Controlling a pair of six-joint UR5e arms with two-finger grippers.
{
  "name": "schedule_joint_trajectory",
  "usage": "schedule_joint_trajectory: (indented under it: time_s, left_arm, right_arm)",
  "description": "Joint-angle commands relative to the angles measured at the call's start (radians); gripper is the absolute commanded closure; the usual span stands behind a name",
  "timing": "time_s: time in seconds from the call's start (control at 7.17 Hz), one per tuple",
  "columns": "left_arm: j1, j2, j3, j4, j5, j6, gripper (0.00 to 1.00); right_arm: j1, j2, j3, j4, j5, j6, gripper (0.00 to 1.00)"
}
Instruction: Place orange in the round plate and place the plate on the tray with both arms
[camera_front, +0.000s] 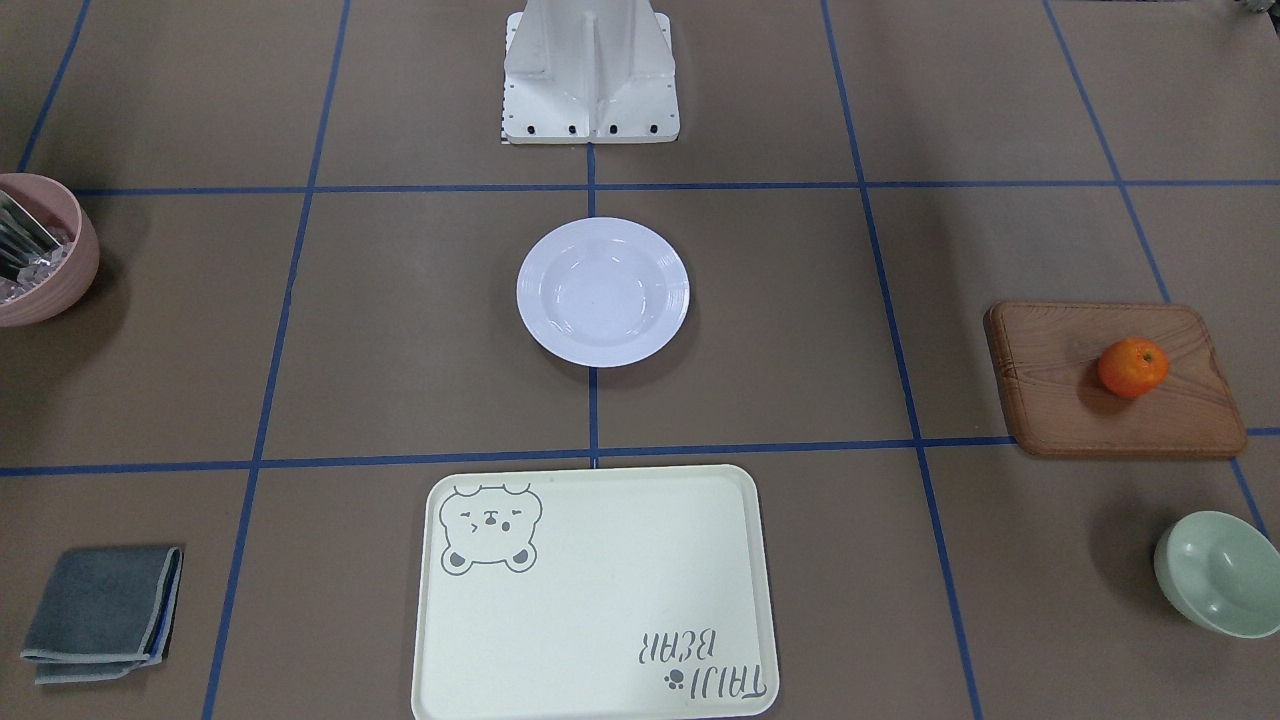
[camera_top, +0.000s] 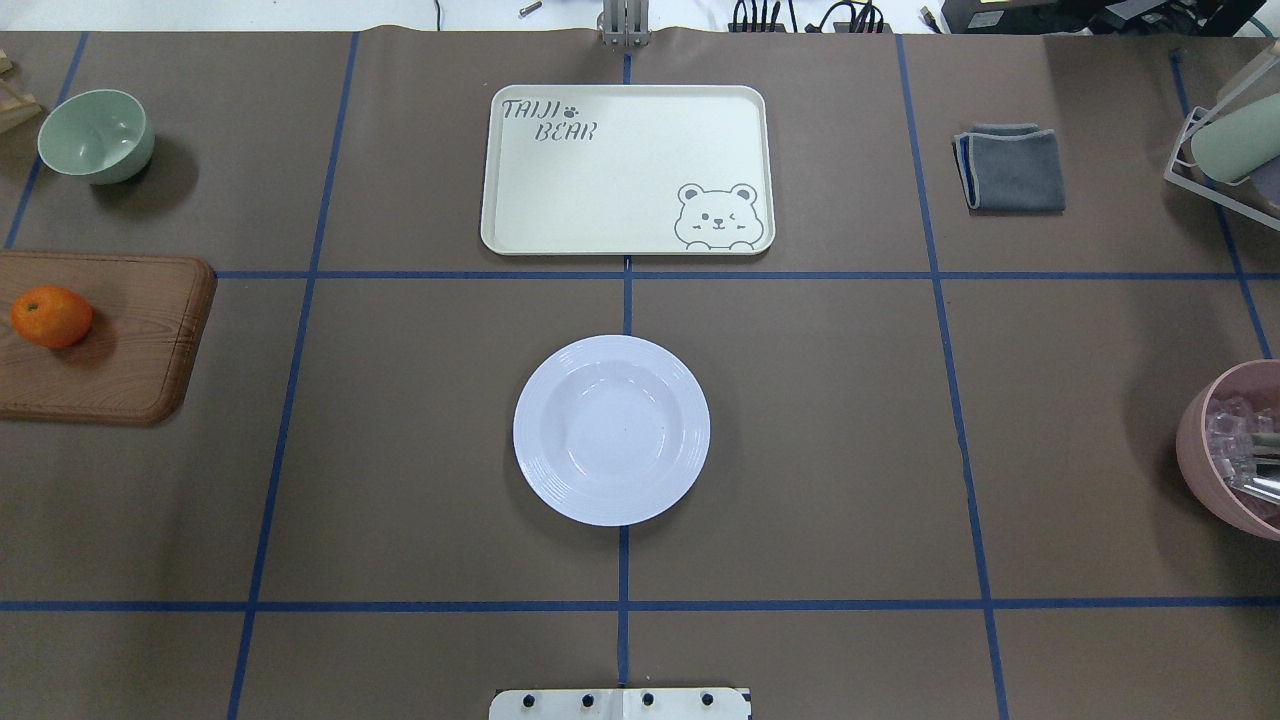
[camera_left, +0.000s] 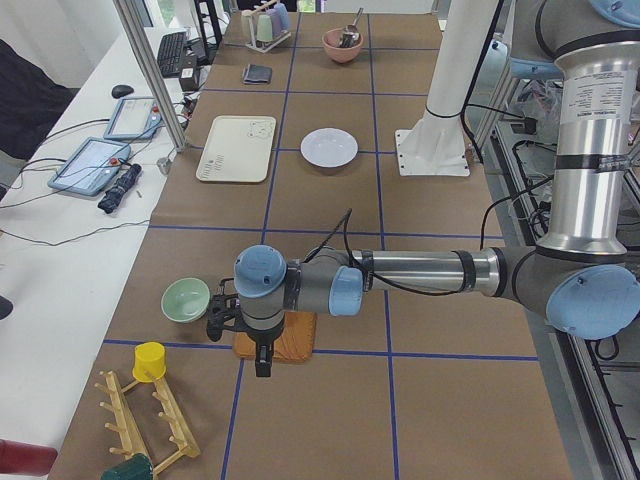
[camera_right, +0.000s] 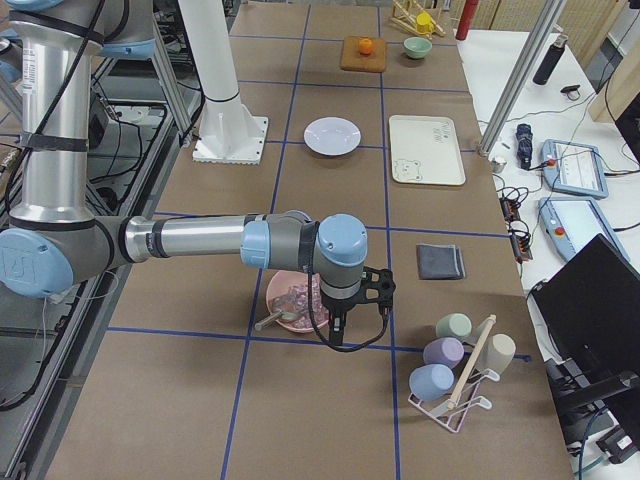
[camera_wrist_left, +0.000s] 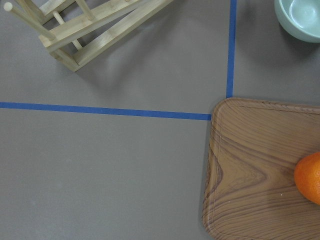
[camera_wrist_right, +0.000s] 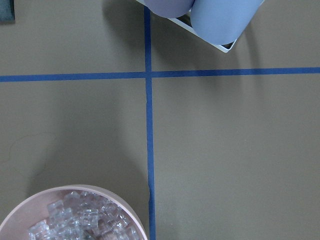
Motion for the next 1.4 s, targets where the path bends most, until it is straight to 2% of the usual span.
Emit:
schedule_joint_trajectory:
  time_s: [0.0,0.14,0.42,0.7,0.98,1.26]
  left_arm:
    - [0.011,-0.008,-0.007,-0.012,-0.004,0.0,0.02]
    - [0.028,-0.014,-0.013,-0.039,-0.01,-0.007,0.02]
    - [0.075,-0.046,-0.038,-0.039,-0.02,-0.044,0.02]
    - [0.204,-0.057,-0.049,-0.047,-0.016,-0.284,0.02]
    - [0.258,-0.052,-0.029,-0.146,-0.013,-0.395,0.02]
    - [0.295,-0.062,0.012,-0.192,-0.013,-0.423,0.02]
  right_arm:
    - [0.0,0.015,0.002,0.007,-0.014,-0.002,0.0]
    - [-0.002,0.056,0.002,0.005,-0.026,0.0,0.0]
    - [-0.002,0.058,-0.014,0.007,-0.02,0.002,0.0]
    - [-0.002,0.059,-0.016,0.007,-0.024,0.002,0.0]
    - [-0.002,0.056,-0.011,0.007,-0.014,0.006,0.0]
    - [-0.002,0.061,-0.011,0.007,0.014,0.079,0.0]
